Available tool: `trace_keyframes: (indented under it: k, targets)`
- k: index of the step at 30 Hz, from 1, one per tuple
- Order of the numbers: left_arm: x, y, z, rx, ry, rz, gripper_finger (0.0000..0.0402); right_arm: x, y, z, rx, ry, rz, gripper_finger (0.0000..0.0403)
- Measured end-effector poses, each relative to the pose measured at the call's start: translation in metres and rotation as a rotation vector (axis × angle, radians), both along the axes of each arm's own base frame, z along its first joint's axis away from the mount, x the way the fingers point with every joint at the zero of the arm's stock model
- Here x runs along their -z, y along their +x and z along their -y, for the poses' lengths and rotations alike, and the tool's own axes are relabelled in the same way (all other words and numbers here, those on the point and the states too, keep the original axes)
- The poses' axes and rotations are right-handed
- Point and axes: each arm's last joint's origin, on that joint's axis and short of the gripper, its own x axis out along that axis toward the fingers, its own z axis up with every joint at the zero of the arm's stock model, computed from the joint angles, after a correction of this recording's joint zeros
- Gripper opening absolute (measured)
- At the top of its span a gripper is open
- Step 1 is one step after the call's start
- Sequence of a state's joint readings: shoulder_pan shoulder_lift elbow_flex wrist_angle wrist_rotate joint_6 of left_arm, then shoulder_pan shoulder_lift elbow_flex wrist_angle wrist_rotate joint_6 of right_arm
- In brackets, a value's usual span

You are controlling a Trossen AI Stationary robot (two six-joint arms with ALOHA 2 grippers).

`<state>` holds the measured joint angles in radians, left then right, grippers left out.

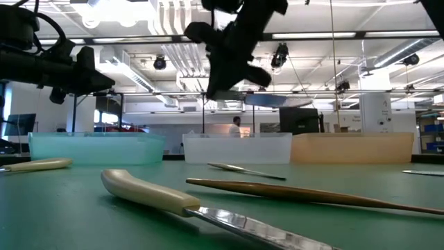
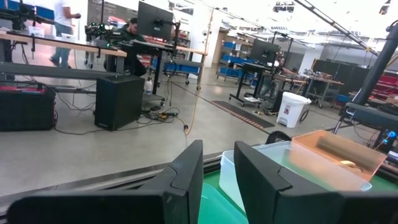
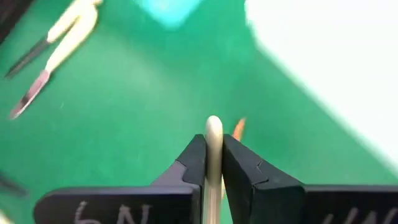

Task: Sort silverware by color (type)
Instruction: Put the green knife into the transparent bin

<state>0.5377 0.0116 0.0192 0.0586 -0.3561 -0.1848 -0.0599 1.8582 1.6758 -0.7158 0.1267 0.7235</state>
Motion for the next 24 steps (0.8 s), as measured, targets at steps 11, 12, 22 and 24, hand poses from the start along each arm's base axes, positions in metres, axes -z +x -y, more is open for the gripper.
trace_keyframes:
  k: [11,12,22,24]
  targets:
    - [0.000,0.000,0.000,0.000,0.000,0.000,0.0075,-0.079,0.000,0.044,-0.196,-0.716,0.103,0.0022]
    - [0.000,0.000,0.000,0.000,0.000,0.000,0.0075,-0.078,0.002,0.051,-0.198,-0.730,0.102,0.0022]
    - [0.000,0.000,0.000,0.000,0.000,-0.001,0.0075,-0.024,-0.002,0.135,-0.188,-0.656,-0.107,0.0022]
    - [0.000,0.000,0.000,0.001,-0.001,-0.001,0.0075,-0.013,-0.005,0.147,-0.185,-0.563,-0.099,0.0022]
